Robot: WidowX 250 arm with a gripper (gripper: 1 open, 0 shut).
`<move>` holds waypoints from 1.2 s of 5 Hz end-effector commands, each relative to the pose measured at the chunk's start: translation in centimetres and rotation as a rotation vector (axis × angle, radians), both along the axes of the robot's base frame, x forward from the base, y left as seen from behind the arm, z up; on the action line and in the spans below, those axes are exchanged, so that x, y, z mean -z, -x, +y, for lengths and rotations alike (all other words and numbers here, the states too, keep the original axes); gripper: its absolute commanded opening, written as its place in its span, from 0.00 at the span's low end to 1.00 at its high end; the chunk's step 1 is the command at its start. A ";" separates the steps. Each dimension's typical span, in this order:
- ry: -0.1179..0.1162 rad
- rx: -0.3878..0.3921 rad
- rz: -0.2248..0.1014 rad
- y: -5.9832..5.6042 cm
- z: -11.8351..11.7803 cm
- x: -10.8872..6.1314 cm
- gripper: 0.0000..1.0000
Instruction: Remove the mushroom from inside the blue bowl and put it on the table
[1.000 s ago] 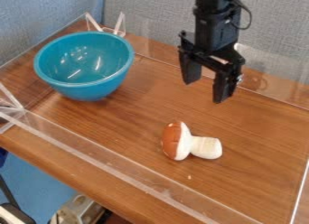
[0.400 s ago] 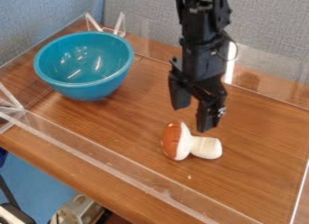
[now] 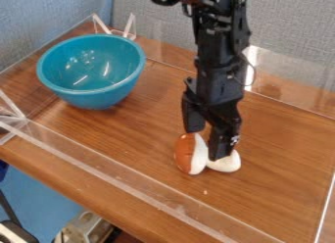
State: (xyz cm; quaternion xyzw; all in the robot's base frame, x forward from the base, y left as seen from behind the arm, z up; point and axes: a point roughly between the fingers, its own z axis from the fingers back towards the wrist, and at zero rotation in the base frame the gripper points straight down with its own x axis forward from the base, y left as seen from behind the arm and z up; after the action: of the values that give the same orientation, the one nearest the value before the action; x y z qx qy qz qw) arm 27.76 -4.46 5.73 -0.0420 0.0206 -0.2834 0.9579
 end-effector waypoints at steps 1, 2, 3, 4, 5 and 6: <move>0.003 0.088 -0.011 0.3 -0.1 -0.1 1.00; 0.011 0.064 0.002 0.9 1.0 0.7 1.00; 0.018 0.034 0.016 1.4 2.1 1.6 1.00; 0.026 -0.011 0.020 2.2 2.9 1.9 0.00; 0.018 -0.060 0.005 2.5 2.0 0.0 0.00; 0.017 -0.078 -0.005 2.8 0.9 -1.7 0.00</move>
State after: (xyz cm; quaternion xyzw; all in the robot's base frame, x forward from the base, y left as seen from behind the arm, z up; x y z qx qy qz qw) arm 24.19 -3.56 5.86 -0.0562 0.0459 -0.2471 0.9663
